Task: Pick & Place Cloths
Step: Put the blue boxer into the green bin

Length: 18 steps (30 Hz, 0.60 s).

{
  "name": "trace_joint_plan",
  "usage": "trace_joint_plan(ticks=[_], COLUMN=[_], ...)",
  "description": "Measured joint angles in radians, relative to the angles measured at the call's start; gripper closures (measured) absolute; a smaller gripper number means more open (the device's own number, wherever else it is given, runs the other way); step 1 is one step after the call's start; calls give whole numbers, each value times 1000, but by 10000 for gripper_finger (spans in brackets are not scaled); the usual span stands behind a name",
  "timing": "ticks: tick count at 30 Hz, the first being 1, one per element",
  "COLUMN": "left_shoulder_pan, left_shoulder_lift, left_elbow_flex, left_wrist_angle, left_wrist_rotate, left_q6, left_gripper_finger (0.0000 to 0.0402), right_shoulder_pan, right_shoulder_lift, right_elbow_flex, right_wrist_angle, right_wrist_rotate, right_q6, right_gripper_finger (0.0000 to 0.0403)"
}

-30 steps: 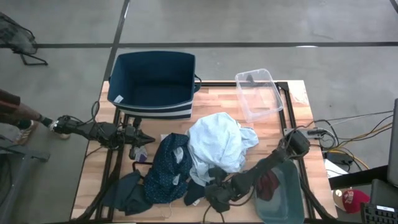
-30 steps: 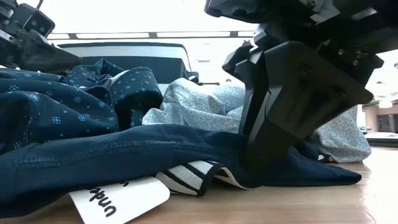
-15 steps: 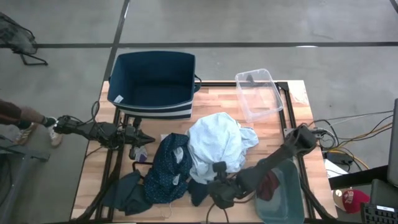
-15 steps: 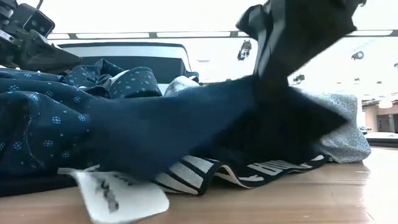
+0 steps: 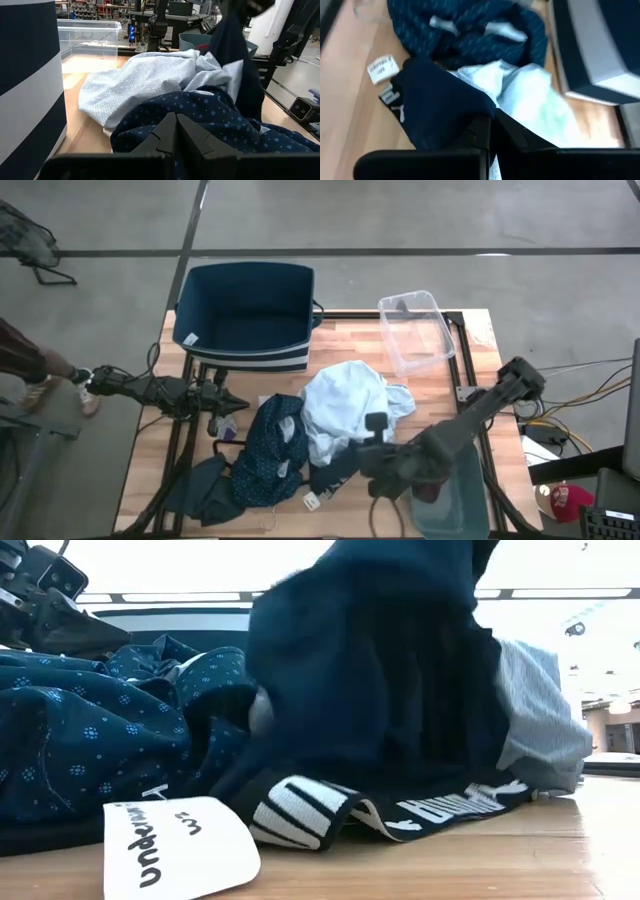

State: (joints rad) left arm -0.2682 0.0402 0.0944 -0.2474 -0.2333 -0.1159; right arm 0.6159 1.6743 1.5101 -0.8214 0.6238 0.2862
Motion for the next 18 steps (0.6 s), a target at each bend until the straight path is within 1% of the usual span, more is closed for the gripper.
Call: trace_joint_plan(ticks=[3, 7, 12, 18], left_shoulder_pan=[0, 0, 0, 0], left_shoulder_lift=[0, 0, 0, 0], left_elbow_flex=[0, 0, 0, 0], left_wrist_angle=[0, 0, 0, 0], left_wrist_rotate=[0, 0, 0, 0], left_q6=[0, 0, 0, 0], left_gripper_finger=[383, 383, 383, 383], right_shoulder_pan=[2, 2, 2, 22], right_shoulder_lift=[-69, -166, -293, -434], right_elbow_flex=[0, 0, 0, 1], right_wrist_angle=[-1, -4, -4, -2], right_wrist_rotate=[30, 43, 93, 139], right_q6=[-3, -10, -8, -8], right_gripper_finger=[394, 394, 394, 394])
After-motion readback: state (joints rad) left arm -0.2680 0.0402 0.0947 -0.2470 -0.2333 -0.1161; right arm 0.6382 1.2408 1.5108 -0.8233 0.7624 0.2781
